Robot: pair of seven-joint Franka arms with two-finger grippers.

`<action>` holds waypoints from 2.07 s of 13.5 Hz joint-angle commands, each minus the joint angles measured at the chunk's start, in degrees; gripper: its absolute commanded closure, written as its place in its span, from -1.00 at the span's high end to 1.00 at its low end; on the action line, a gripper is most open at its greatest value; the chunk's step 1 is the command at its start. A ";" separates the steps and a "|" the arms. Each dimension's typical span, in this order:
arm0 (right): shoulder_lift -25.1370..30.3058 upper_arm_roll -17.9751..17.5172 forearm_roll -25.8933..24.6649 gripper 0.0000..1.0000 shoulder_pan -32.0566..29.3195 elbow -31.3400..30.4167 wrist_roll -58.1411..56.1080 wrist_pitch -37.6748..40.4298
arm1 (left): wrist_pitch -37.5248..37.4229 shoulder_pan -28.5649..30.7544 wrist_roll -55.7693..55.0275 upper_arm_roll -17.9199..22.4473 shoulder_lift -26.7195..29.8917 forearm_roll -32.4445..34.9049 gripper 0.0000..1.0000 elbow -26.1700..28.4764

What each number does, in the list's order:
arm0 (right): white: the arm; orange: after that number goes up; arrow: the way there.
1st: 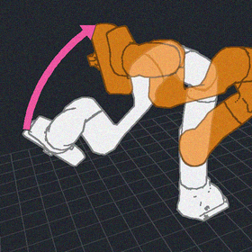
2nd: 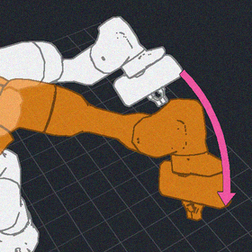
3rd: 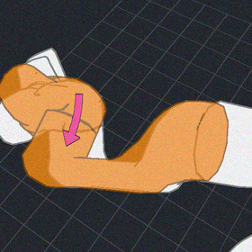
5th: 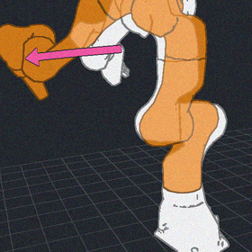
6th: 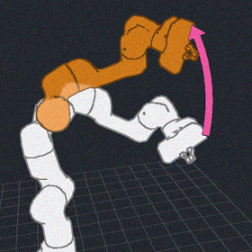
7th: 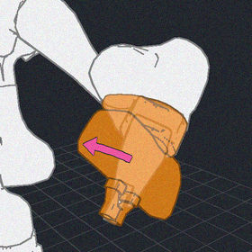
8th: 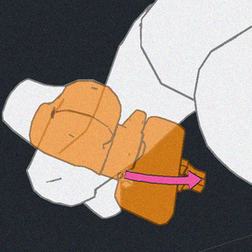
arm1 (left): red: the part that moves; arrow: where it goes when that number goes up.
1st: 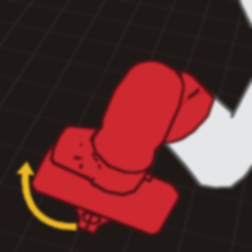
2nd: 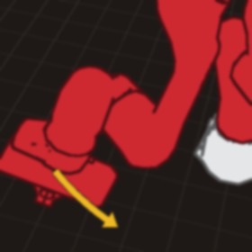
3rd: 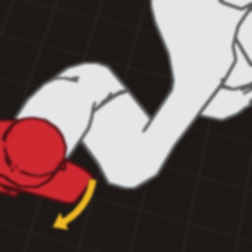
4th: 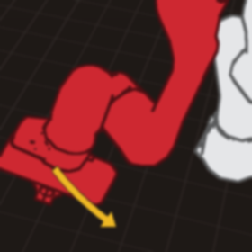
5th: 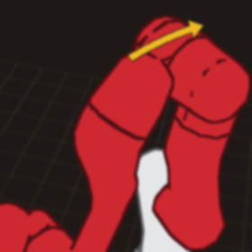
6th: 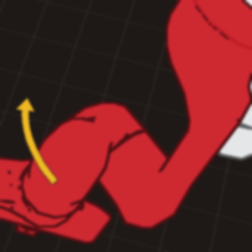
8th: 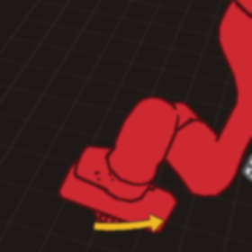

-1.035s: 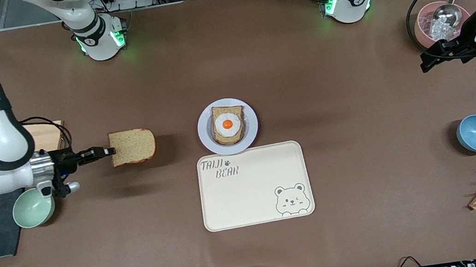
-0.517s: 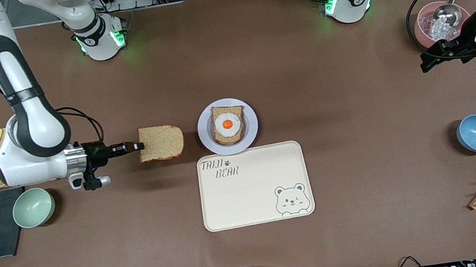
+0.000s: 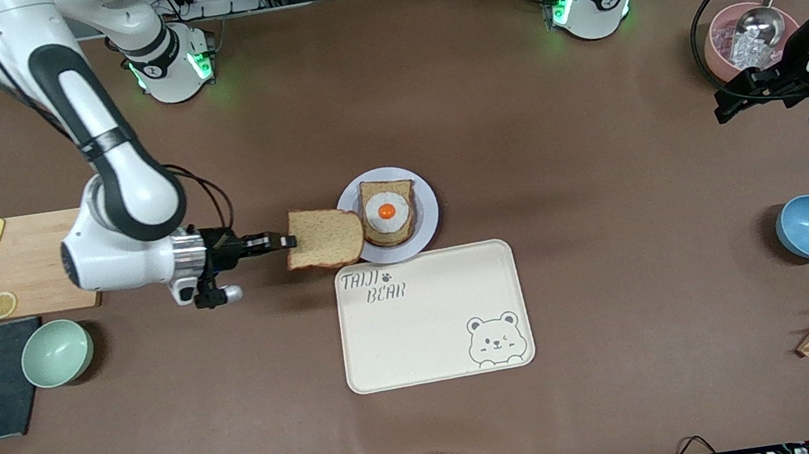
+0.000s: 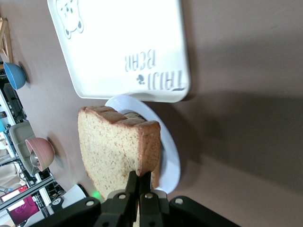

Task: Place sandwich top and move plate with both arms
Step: 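Lower the bread slice onto the egg toast and open the right gripper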

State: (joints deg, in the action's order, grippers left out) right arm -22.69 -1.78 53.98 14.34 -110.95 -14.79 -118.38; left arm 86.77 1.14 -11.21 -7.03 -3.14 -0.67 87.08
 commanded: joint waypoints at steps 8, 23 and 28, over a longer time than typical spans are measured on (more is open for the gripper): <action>0.54 0.55 4.11 -1.00 5.96 -3.84 0.46 -5.27 | 0.60 0.18 0.31 0.09 -0.20 -1.18 1.00 0.02; -1.83 0.55 15.36 -1.00 14.31 -8.41 -5.94 -15.21 | 0.68 0.18 0.31 0.09 -0.38 -1.18 1.00 0.11; -2.45 0.55 18.00 -1.00 14.49 -9.37 -8.06 -15.21 | 0.68 0.09 0.31 0.09 -0.38 -1.18 1.00 0.11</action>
State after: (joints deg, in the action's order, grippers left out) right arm -25.39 -1.63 69.81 28.23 -119.61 -21.23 -133.27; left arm 86.93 1.14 -11.21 -7.04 -3.57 -0.67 87.11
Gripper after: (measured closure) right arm 0.960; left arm 0.000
